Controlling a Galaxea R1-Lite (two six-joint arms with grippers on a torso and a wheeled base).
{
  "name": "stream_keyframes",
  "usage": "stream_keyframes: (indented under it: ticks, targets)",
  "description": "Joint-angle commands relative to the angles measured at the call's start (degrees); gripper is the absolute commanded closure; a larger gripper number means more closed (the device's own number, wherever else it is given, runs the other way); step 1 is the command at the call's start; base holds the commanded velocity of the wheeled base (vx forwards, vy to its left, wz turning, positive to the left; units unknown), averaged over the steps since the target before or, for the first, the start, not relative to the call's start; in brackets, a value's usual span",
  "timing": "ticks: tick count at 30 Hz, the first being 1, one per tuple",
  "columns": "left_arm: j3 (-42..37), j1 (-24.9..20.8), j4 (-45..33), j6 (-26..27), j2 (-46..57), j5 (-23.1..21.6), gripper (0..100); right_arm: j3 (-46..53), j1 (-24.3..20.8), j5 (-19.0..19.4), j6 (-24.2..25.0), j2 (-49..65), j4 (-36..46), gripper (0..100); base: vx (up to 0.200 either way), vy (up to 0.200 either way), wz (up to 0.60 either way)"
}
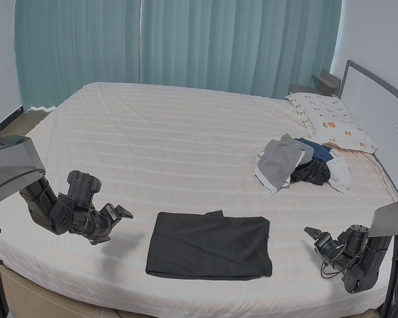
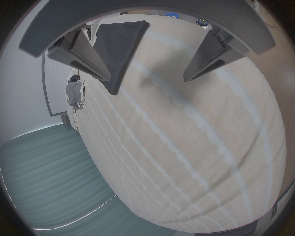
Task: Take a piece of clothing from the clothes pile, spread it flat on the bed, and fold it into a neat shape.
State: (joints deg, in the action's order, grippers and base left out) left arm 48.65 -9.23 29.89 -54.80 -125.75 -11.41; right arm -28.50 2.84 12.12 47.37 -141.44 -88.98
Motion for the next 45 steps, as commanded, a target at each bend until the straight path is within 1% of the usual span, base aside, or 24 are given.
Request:
stream_keyframes:
  ticks: [1,4,6,8,9,10,11,13,14,17,18,19,20,21,26,30,31,33,45]
  targets:
    - [0.0,-1.9,0.2,0.1,0.0,0.0,0,-0.1,0.0,0.1,0.0,-0.2,-0.3,0,0.000,-0.200,0.00]
    - [0.0,-2.9,0.3,0.4,-0.2,-0.1,0,-0.1,-0.6,0.0,0.0,-0.2,-0.3,0,0.000,-0.200,0.00]
    - [0.0,-3.3,1.1,0.5,-1.0,0.5,0,0.2,-0.7,0.0,0.0,-0.4,-0.3,0,0.000,0.000,0.00]
    - [0.0,-3.4,2.8,0.6,-1.9,0.9,0,0.3,-1.1,0.0,0.0,-0.8,-0.4,0,0.000,0.000,0.00]
    - [-0.5,-3.5,4.9,0.7,-2.6,1.1,0,0.3,-1.6,-0.1,0.1,-1.1,-0.3,0,0.000,0.000,0.00]
    - [-0.5,-3.5,5.1,0.8,-2.7,1.2,0,0.3,-1.7,-0.1,0.1,-1.1,-0.3,0,0.000,0.000,0.00]
    - [-0.3,-3.4,6.8,1.9,-3.5,1.6,0,0.3,-2.0,-0.1,0.1,-1.7,-0.4,0,0.000,0.000,0.00]
    - [0.0,-3.3,7.3,2.9,-4.1,1.7,0,0.3,-2.0,-0.1,0.0,-1.7,-0.3,0,0.000,0.000,0.00]
    - [-0.1,-3.0,7.7,7.1,-5.5,1.8,0,0.4,-2.0,-0.2,0.0,-1.7,0.1,0,0.000,0.000,0.00]
    - [-1.0,-2.8,8.6,15.0,-7.1,2.5,0,0.3,-2.0,-0.1,-0.1,-1.7,0.5,0,0.000,0.000,0.00]
    - [-1.0,-2.8,8.6,15.0,-7.1,2.5,0,0.3,-2.0,-0.1,-0.1,-1.7,0.5,0,0.000,0.000,0.00]
    - [-0.8,-2.2,10.1,18.2,-7.8,3.3,0,0.4,-2.0,-0.1,-0.2,-1.8,0.5,0,0.000,0.000,0.00]
    - [-0.9,-1.3,13.0,21.0,-8.1,3.1,0,0.3,-2.0,-0.1,-0.2,-1.7,0.6,0,0.000,0.000,0.00]
    - [-1.2,-1.1,14.5,21.7,-8.4,2.4,0,0.4,-2.0,-0.1,-0.2,-1.8,0.6,0,0.000,0.000,0.00]
    - [0.3,-1.1,18.8,21.5,-12.3,1.1,0,0.4,-2.0,-0.1,-0.2,-1.8,0.6,0,0.000,0.000,0.00]
    - [-2.3,-1.1,20.2,21.2,-11.8,-1.9,0,0.3,-2.0,0.0,-0.2,-1.8,0.6,0,0.000,0.000,0.00]
    - [-3.0,-1.1,20.6,21.9,-11.9,-2.4,0,0.2,-2.0,0.0,-0.2,-1.9,0.6,0,0.000,0.000,0.00]
    - [-3.9,-1.0,22.3,21.6,-11.5,-3.1,0,0.2,-2.0,0.0,-0.2,-2.0,0.6,0,0.000,0.000,0.00]
    - [-5.6,-2.2,27.1,21.7,-12.0,-2.8,0,0.3,-2.0,0.0,-0.3,-2.2,0.6,0,0.000,0.000,0.00]
